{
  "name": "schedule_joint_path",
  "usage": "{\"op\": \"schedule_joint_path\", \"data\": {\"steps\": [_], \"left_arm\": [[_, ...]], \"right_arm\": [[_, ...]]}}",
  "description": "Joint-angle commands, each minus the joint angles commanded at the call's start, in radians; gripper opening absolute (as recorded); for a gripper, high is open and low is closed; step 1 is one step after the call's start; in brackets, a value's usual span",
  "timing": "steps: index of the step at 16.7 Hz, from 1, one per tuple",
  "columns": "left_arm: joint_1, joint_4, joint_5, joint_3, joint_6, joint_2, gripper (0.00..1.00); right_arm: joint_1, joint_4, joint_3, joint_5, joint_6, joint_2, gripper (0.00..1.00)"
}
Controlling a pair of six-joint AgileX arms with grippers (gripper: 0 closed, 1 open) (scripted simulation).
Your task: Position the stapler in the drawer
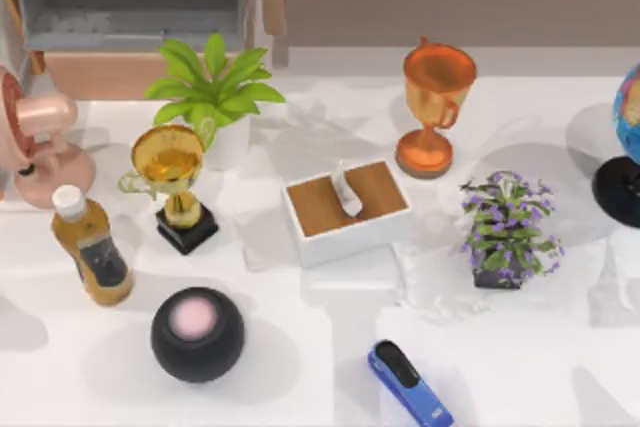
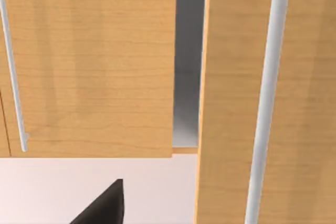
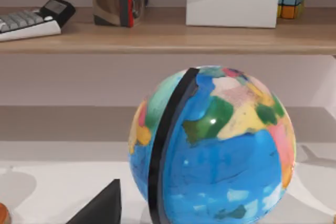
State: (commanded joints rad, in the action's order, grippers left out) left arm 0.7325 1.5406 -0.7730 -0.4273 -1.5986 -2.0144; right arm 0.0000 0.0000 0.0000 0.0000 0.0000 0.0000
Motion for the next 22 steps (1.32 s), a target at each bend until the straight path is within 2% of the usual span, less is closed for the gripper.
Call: {"op": "schedule_joint_path", "data": {"steps": [5,9,14,22], "left_arm": [[-0.007,-0.006,0.002,-0.007,0.015,0.010,1.00],[-0.033,-0.063,0.015,-0.033,0.161,0.140,1.00],[-0.093,-0.254,0.080,-0.045,0.485,0.367,1.00],[-0.244,-0.709,0.247,0.047,1.033,0.806,1.00]], "right_arm": [[0.000,0.000,0.000,0.000,0.000,0.000,1.00],[0.000,0.000,0.000,0.000,0.000,0.000,1.00],[0.000,0.000,0.000,0.000,0.000,0.000,1.00],[0.000,0.000,0.000,0.000,0.000,0.000,1.00]]}}
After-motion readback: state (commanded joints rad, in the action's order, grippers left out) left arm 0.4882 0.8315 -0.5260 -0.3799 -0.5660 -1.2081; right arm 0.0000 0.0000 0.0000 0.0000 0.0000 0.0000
